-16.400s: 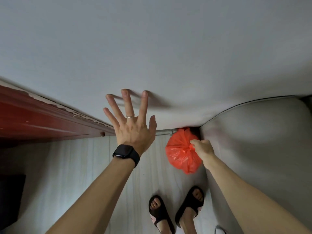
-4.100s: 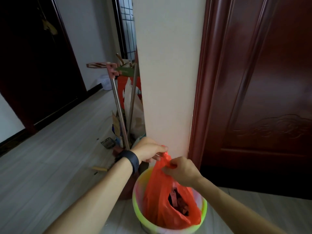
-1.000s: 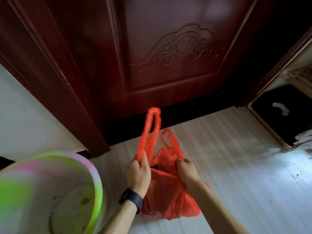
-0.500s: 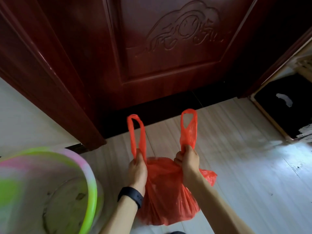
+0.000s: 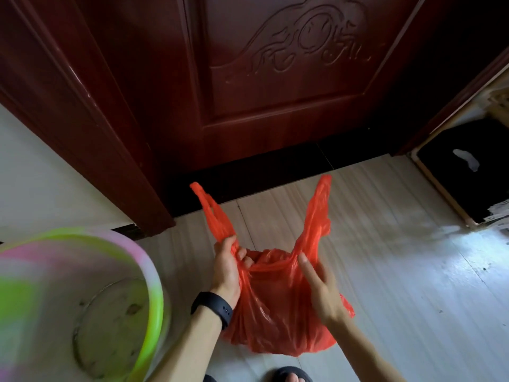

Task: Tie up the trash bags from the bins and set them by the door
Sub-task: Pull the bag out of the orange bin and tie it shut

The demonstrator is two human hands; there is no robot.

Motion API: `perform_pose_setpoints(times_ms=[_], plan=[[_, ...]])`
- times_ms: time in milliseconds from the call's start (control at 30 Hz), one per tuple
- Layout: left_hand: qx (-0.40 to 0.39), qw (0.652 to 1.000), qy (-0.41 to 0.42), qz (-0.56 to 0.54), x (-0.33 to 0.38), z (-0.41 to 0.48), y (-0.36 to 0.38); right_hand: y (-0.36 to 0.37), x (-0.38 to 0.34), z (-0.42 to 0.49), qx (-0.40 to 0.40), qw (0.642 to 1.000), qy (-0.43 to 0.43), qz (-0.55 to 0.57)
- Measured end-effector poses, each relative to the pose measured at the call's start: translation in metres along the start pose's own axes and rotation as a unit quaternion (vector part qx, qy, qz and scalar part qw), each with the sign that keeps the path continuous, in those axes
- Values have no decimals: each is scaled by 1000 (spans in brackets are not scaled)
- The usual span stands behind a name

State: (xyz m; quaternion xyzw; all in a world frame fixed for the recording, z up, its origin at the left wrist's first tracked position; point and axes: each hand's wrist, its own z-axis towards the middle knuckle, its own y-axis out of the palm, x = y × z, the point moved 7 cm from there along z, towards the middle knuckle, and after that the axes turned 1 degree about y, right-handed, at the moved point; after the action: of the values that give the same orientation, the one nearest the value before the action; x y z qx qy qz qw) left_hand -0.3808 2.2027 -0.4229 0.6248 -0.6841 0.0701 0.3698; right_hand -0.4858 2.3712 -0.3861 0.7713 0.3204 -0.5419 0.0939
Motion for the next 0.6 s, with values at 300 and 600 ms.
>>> perform_pose_setpoints(times_ms=[300, 600], plan=[[-32, 997, 17, 64, -5, -19, 8, 23, -8, 13, 124, 982, 79, 122], [-72, 996, 18, 52, -14, -23, 21, 30, 22, 22, 92, 983, 150, -48]])
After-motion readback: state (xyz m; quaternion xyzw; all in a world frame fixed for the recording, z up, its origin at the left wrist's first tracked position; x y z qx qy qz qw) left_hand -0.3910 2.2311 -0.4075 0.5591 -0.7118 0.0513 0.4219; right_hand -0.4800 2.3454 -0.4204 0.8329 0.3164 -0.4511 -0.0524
